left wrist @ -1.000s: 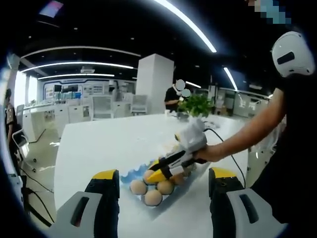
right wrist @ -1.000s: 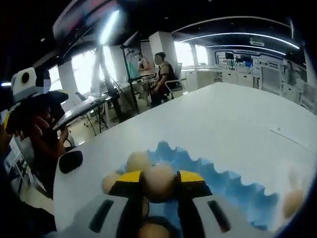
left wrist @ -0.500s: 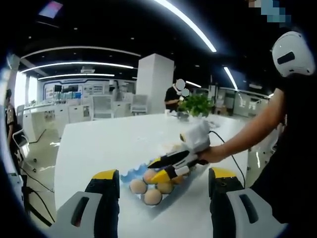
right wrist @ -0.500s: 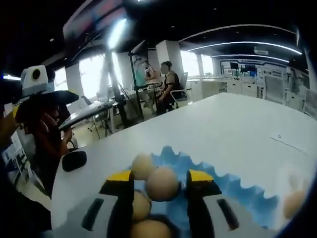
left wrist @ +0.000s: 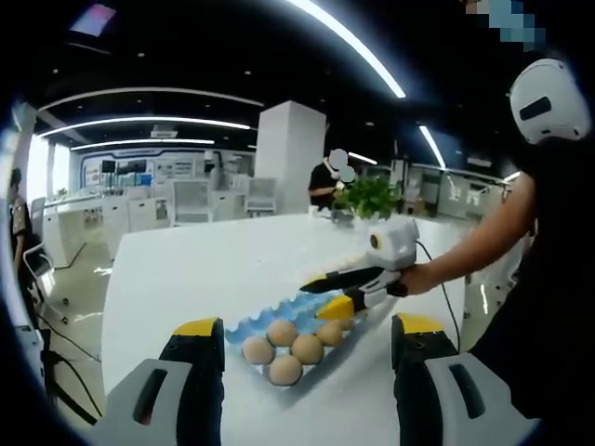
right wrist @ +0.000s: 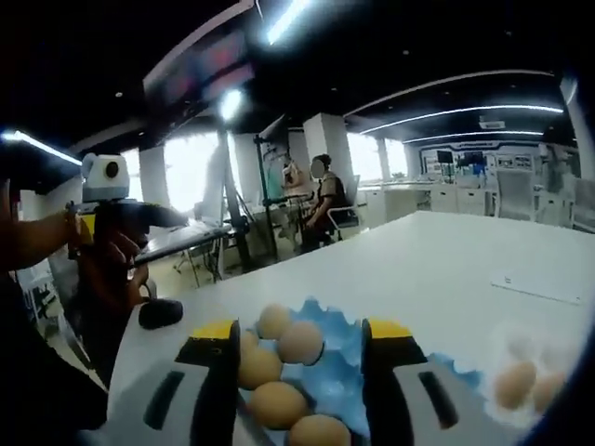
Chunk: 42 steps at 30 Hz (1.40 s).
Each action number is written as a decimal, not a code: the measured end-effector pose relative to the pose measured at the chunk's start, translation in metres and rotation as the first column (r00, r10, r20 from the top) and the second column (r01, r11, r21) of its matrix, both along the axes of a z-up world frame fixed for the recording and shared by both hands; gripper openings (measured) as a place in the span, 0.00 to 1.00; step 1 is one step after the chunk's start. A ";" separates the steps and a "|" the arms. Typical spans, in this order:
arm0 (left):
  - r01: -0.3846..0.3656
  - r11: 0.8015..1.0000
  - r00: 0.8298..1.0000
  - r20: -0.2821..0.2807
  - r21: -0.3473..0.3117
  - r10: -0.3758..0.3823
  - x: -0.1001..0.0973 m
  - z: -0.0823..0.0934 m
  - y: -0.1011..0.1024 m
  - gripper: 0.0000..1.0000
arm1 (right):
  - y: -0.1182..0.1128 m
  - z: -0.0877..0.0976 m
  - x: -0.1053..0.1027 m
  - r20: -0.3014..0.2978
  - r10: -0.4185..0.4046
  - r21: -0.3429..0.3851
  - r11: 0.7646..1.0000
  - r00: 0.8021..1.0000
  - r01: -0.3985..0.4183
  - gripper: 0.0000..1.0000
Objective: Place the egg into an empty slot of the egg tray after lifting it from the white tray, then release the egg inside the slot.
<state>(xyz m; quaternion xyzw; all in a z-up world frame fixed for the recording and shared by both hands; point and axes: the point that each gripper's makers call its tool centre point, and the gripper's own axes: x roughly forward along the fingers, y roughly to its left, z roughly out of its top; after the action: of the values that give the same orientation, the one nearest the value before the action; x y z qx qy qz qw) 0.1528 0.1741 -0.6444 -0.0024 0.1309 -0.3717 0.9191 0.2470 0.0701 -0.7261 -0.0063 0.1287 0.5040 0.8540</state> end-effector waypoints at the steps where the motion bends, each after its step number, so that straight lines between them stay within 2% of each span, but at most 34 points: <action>1: 0.000 1.000 1.000 0.000 0.001 0.000 0.000 0.000 0.000 0.74 | -0.002 0.000 -0.001 -0.001 0.001 0.007 1.000 1.000 -0.001 0.51; 6: 0.007 1.000 1.000 0.004 -0.001 -0.007 0.001 0.001 -0.003 0.74 | -0.013 -0.004 0.002 -0.017 -0.024 -0.004 1.000 1.000 0.024 0.50; 12: 0.014 1.000 1.000 0.010 0.001 -0.014 0.003 0.003 -0.006 0.74 | -0.026 -0.005 0.006 -0.008 -0.044 -0.021 0.999 0.999 0.044 0.49; 30: 0.024 1.000 1.000 0.007 0.004 -0.024 0.004 0.003 -0.011 0.74 | -0.090 -0.014 0.015 -0.016 -0.147 -0.068 0.987 0.989 0.146 0.48; 42: 0.031 1.000 1.000 0.005 0.005 -0.031 0.006 0.003 -0.016 0.74 | -0.134 -0.017 0.023 -0.019 -0.233 -0.089 0.969 0.972 0.231 0.48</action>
<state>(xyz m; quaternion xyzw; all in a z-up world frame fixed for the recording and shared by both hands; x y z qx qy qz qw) 0.1585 0.1580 -0.6415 0.0030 0.1294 -0.3855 0.9136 0.2699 -0.0643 -0.7434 -0.0206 0.1628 0.3947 0.9040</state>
